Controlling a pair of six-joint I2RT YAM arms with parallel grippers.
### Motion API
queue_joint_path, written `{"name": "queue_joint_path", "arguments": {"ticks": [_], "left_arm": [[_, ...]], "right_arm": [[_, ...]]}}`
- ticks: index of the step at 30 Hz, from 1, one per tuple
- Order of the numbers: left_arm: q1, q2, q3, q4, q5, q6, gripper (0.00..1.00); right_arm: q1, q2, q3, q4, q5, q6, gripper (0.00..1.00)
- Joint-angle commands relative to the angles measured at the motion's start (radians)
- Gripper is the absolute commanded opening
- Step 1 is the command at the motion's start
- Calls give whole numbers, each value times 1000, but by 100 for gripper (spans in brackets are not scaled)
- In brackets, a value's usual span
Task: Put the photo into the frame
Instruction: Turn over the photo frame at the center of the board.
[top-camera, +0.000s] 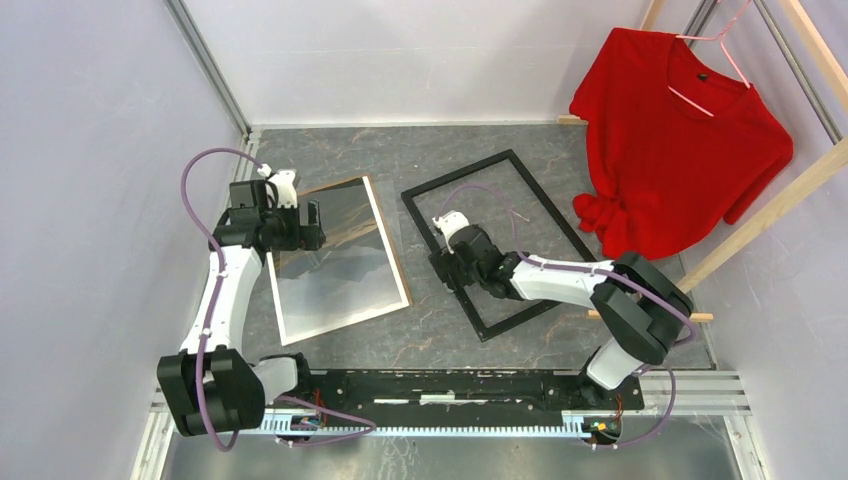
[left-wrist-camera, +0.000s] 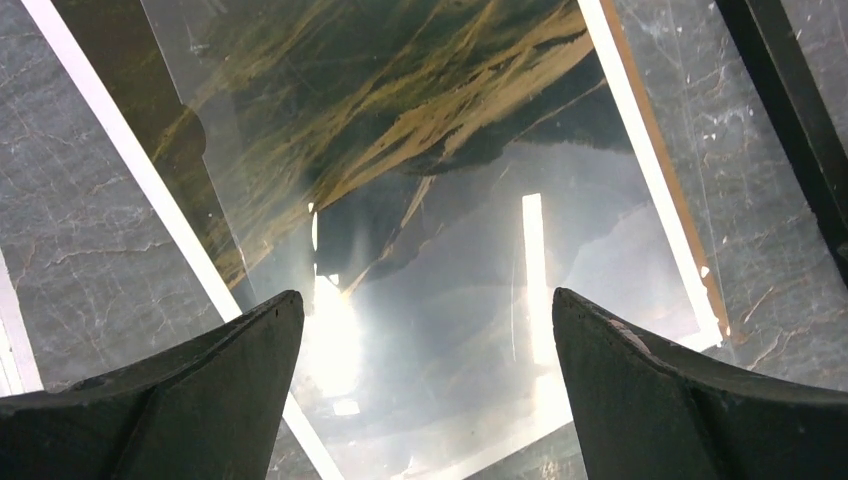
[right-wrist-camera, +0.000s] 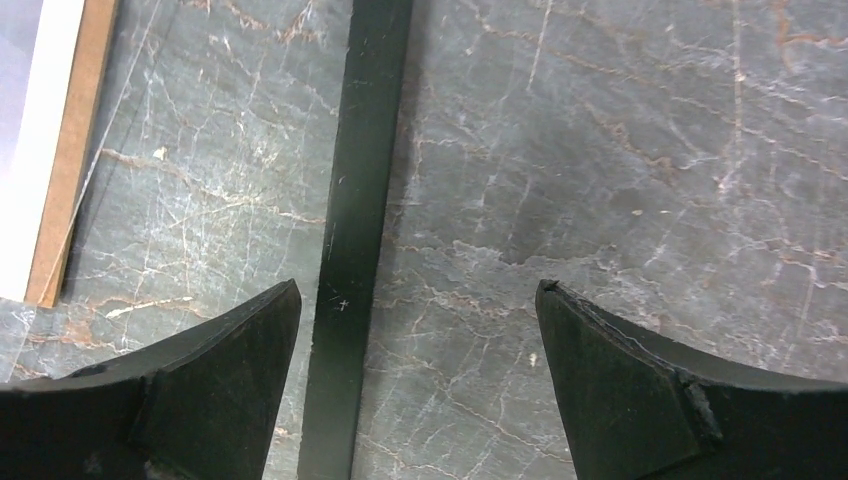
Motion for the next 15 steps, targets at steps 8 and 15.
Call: {"name": "queue_joint_path", "arguments": {"ticks": [8,15], "left_arm": [[2,-39,1,-72,20,70,100],[0,-40,1,-76,40,74,100]], "right_arm": [[16,107,42,20,-60,12,71],[15,144,68,14,-76,46,34]]}}
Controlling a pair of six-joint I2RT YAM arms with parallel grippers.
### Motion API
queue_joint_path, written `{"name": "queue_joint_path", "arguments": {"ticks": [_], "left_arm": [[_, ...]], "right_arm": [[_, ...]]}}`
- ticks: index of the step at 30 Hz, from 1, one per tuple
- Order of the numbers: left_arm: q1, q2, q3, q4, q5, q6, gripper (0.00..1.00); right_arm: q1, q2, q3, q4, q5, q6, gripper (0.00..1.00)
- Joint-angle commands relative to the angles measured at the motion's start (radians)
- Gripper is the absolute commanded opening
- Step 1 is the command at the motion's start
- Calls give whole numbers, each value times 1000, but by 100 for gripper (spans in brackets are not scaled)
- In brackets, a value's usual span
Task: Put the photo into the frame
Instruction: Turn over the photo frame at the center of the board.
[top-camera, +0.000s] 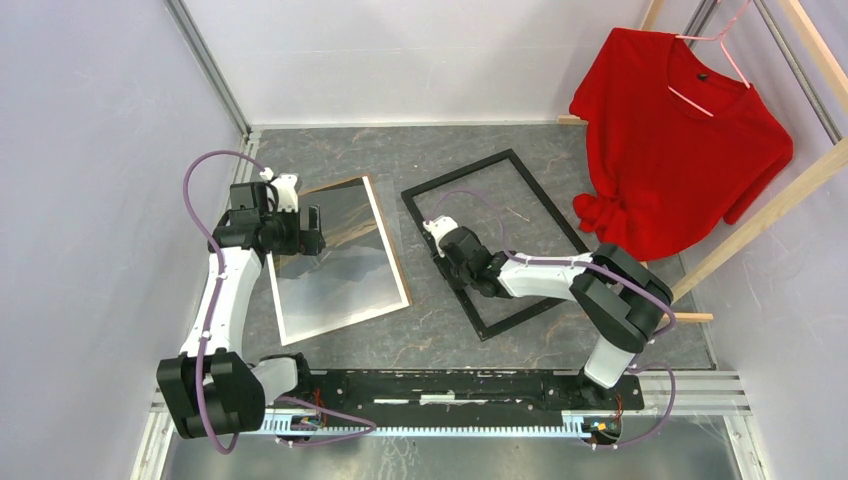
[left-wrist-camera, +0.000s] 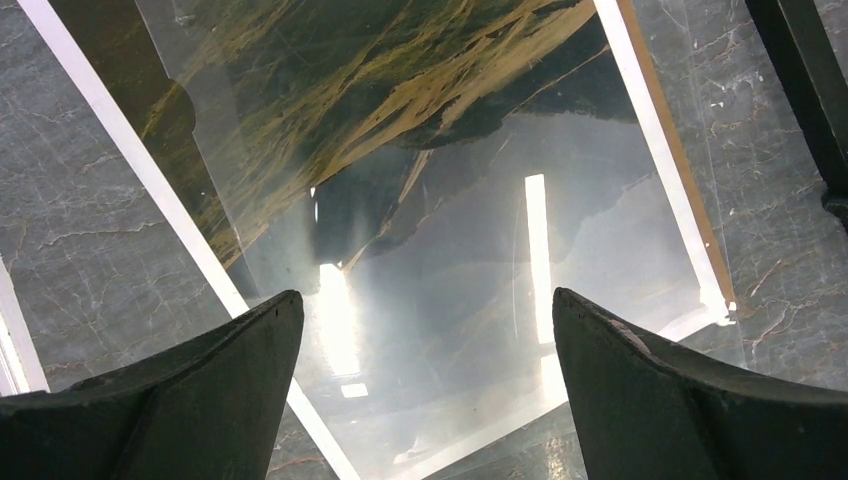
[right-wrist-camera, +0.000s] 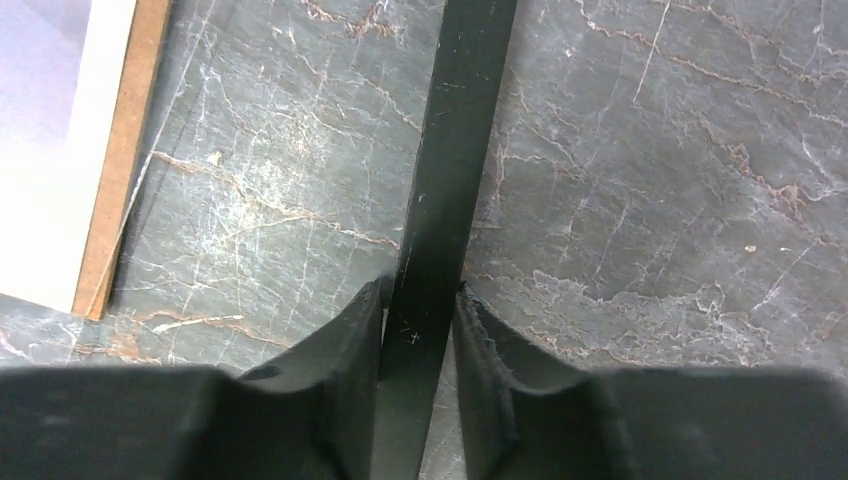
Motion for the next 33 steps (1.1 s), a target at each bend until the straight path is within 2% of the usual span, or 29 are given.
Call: {"name": "queue_joint_path", "arguments": {"ticks": [1,3,8,16,25,31,33], "left_arm": [[0,-22,1,-8,46,39,100],[-3,-24,1,-8,55,38,100],[-12,-23,7,-8,77,28,100],[-35,1,27,-9,89,22,100],[-95,7,92,-8,110,-27,100],[-106,12,152,-7,141,-76,100],[-145,13,167,-8,143,-95,100]], "right_arm": [[-2,36,42,-11,0,29,25],[-2,24,64,-21,0,56,14],[-2,-21,169,-103,-1,155,1],[-1,-98,384,-254,7,390,0],[14,-171,468,-192,-227,624,0],[33,-244,479,-117,-242,762,0],[35,-247,498,-109,-248,789,0]]}}
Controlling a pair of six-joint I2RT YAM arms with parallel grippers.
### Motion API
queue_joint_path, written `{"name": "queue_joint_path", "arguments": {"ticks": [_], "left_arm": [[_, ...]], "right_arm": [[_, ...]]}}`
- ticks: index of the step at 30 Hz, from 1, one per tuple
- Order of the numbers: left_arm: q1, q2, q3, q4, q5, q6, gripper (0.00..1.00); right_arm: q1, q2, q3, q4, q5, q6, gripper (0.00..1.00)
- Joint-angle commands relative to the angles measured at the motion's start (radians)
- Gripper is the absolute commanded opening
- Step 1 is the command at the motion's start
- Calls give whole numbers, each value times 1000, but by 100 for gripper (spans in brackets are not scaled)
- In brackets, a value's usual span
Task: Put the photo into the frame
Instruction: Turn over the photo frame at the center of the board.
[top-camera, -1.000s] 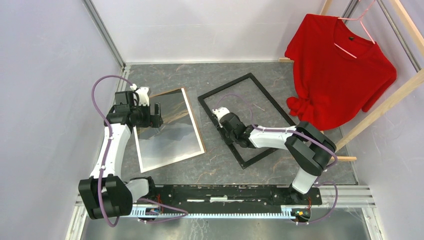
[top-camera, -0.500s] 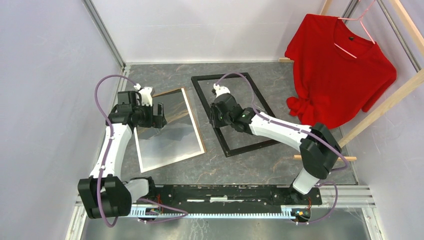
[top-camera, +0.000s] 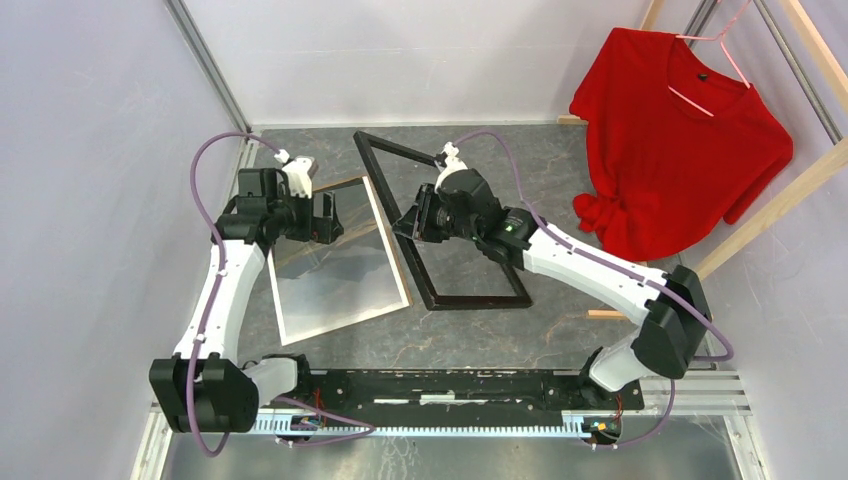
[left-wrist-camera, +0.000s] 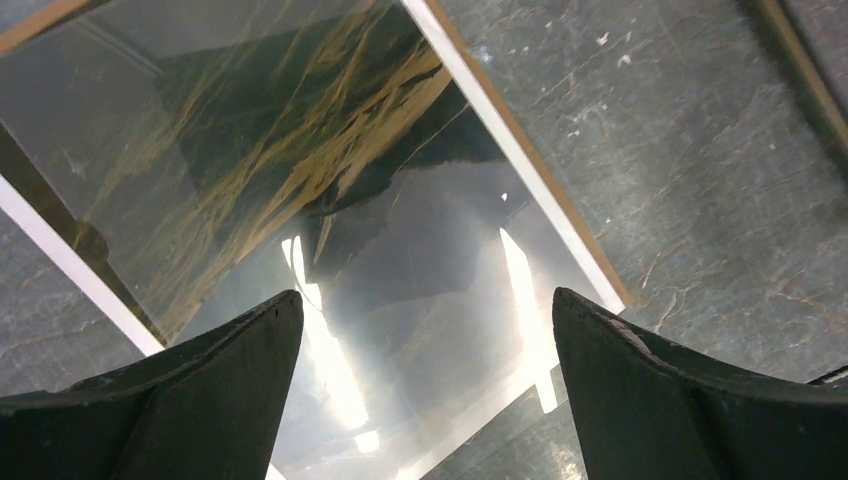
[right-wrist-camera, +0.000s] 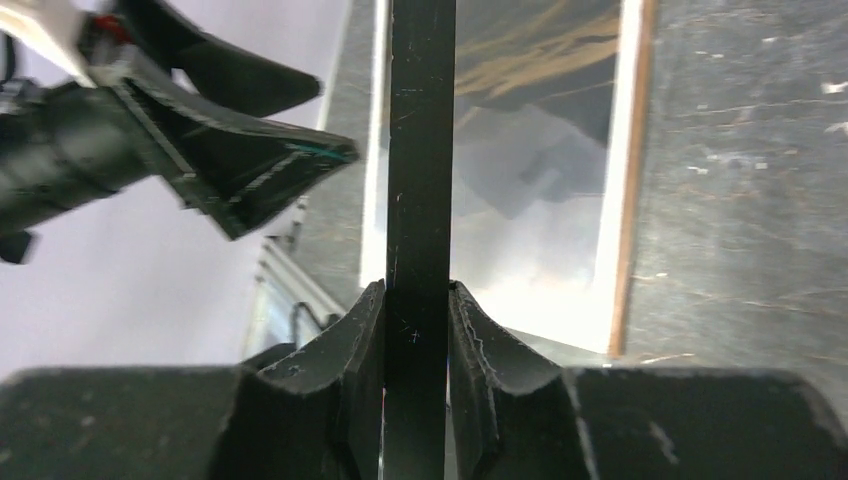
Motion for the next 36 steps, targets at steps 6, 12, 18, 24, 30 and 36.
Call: {"name": "queue_joint_path", "arguments": {"ticks": [6,12,18,24,30,36], "left_arm": [[-73,9,93,11,12,-93,100],[-83,0,96,43,5,-112,100],[-91,-6,101,90,1,-157,100],[-94,-12,91,162,-30,-211,100],[-110,7,104,241,-87,-262,100],[-150,38,122,311,-130,-273,100]], "right_arm": [[24,-45,119,211,-87,183,0],[25,-77,0,414,-129,317,0],[27,-78,-40,489,-156,412,0],[27,-60,-46,527,-186,482,0],[13,-20,8,432,-233,435,22],[-21,-19,19,318,-269,328,51]]}}
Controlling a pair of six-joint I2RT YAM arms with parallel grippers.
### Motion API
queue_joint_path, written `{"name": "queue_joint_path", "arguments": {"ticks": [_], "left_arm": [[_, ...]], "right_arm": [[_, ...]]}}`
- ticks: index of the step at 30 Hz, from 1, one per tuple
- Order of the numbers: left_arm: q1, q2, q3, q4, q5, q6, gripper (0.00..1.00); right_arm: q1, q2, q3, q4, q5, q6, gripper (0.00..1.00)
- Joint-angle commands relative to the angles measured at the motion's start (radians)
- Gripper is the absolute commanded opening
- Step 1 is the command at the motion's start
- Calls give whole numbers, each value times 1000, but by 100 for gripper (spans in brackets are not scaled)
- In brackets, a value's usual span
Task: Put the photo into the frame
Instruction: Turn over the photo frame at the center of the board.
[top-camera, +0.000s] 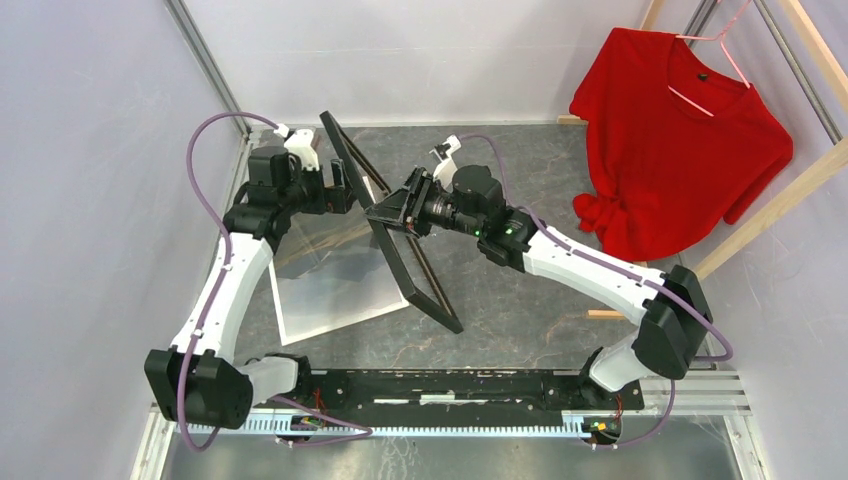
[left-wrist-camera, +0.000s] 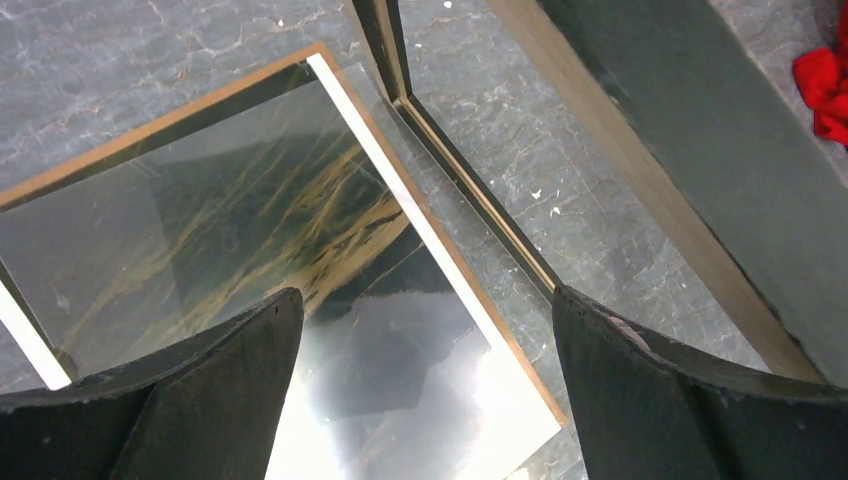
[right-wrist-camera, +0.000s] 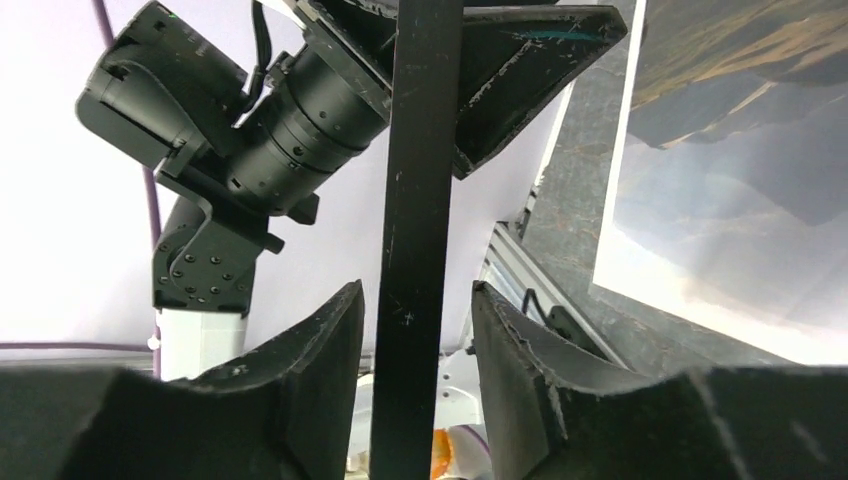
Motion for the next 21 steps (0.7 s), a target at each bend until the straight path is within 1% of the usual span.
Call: {"name": "queue_joint_path", "arguments": {"ticks": [1,2,3,6,8,12,14,17,21], "left_arm": [[-46,17,47,123,-50,-43,100],[-57,23,51,130,-56,-40,100],[-68,32,58,133,-65,-39,100],[-91,68,87,134,-72,-38,100],[-108,92,107,134,-81,-33,100],[-134,135,152,135,-97,-10,100],[-141,154,170,135,-95,-4,100],[-154,182,187,135,-92,9,100],[-166,212,199,145,-90,19,100]], "right_arm": [[-27,-7,68,-68,-48,-110,54],[-38,-6,78,-89,-55,-132,60],[-48,-5,93,-115,-56,-156,63],[-76,24,195,-249,-60,-266,67],[-91,64,302,-374,-58,-359,69],[-117,137,476,-589,-31,-531,69],[-125,159,536,-660,0,-600,68],[-139,177,575,-713,26,-674,64],[-173,206,625,-788,21,-741,60]]}}
